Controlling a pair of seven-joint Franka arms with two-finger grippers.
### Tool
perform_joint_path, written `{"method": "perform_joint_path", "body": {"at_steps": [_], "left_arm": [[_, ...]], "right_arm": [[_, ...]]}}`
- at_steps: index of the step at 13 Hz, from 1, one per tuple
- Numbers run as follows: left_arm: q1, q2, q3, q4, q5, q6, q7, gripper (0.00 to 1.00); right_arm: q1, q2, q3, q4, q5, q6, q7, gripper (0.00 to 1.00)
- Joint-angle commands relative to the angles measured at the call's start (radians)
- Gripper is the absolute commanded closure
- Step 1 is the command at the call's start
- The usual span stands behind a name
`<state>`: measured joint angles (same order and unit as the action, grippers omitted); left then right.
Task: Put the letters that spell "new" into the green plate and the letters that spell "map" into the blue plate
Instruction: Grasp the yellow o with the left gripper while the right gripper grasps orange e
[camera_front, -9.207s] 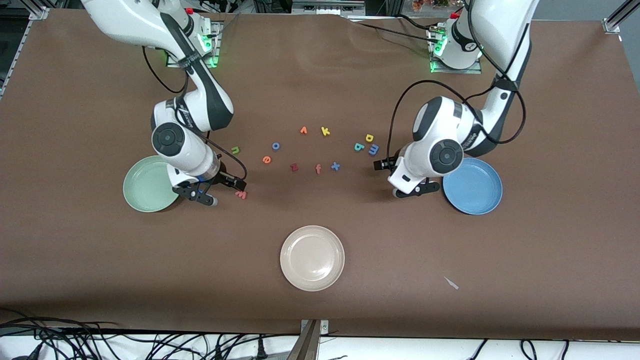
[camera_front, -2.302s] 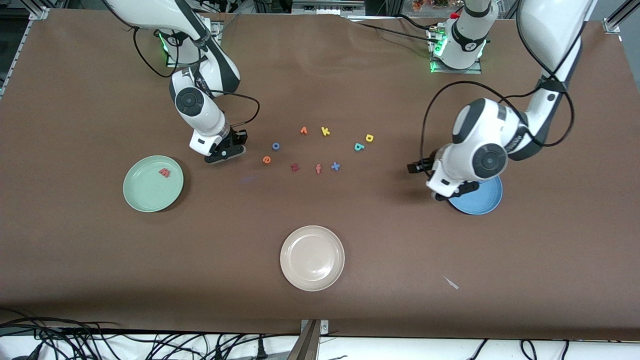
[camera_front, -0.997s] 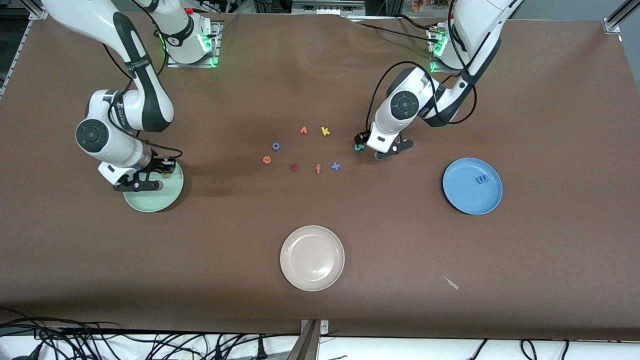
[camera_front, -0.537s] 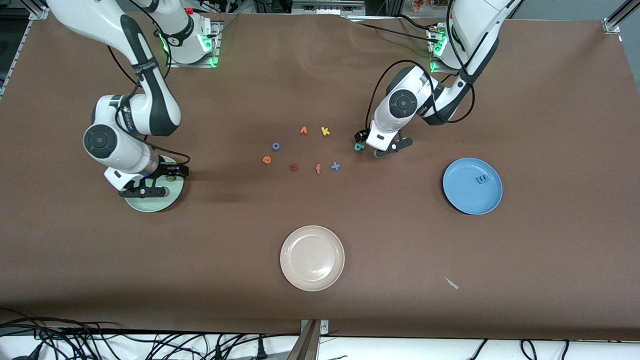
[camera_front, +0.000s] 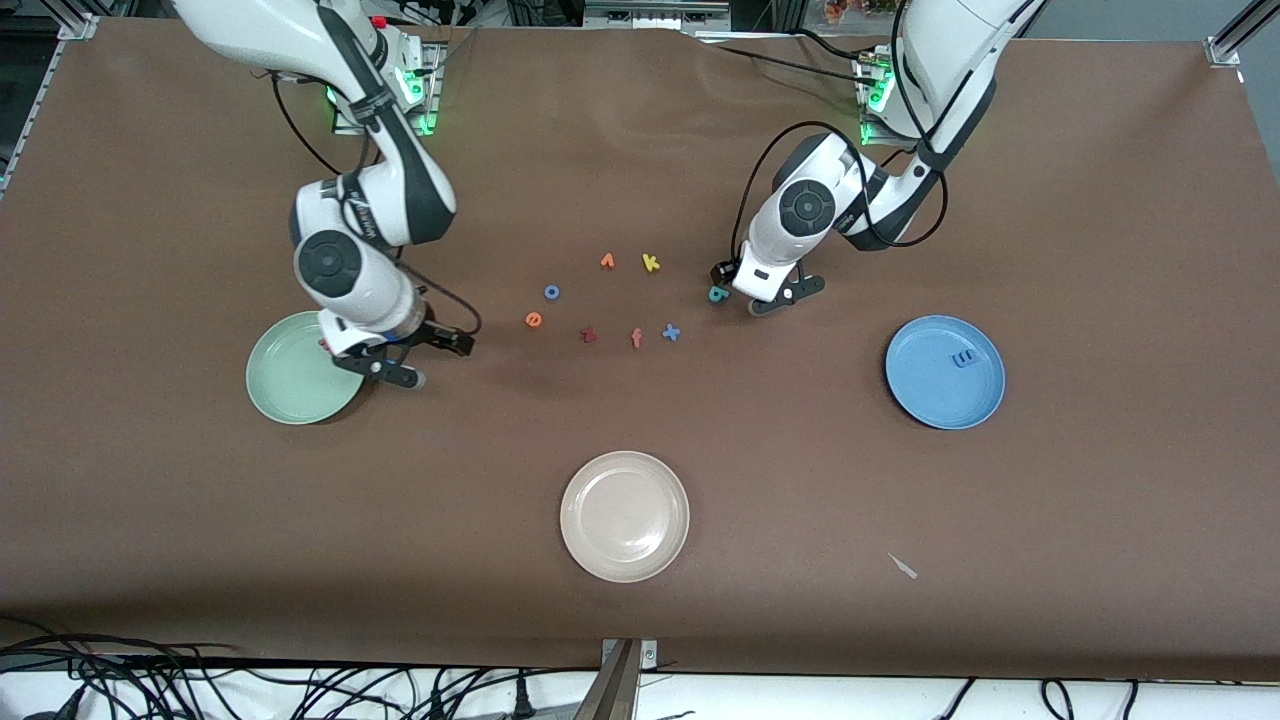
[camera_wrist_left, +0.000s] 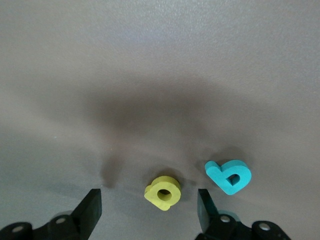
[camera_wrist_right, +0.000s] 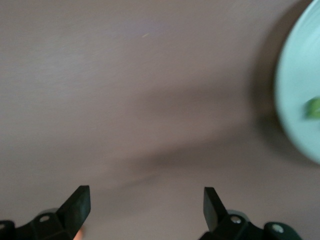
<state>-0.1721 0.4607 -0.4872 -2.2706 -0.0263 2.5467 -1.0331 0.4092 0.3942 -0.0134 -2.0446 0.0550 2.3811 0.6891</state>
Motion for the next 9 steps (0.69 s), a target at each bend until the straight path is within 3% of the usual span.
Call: {"method": "perform_joint_path", "body": {"at_steps": [1,6,9], "left_arm": [[-0.006,-0.001,0.004,-0.007,-0.007,0.015,-0.005,0.14],[-0.006,-0.001,0.006,-0.007,-0.006,0.015,-0.005,0.15],[-0.004,-0.001,0.004,-0.007,-0.006,0.014,-0.005,0.37]], "right_arm": [[0.011,0.060,0.064,0.023,0.008,0.081,0.162,0.00],[0.109,0.104,0.066,0.023,0.009,0.141,0.355,0.00],[0.140,0.140,0.066,0.023,0.009,0.168,0.389,0.00]]}}
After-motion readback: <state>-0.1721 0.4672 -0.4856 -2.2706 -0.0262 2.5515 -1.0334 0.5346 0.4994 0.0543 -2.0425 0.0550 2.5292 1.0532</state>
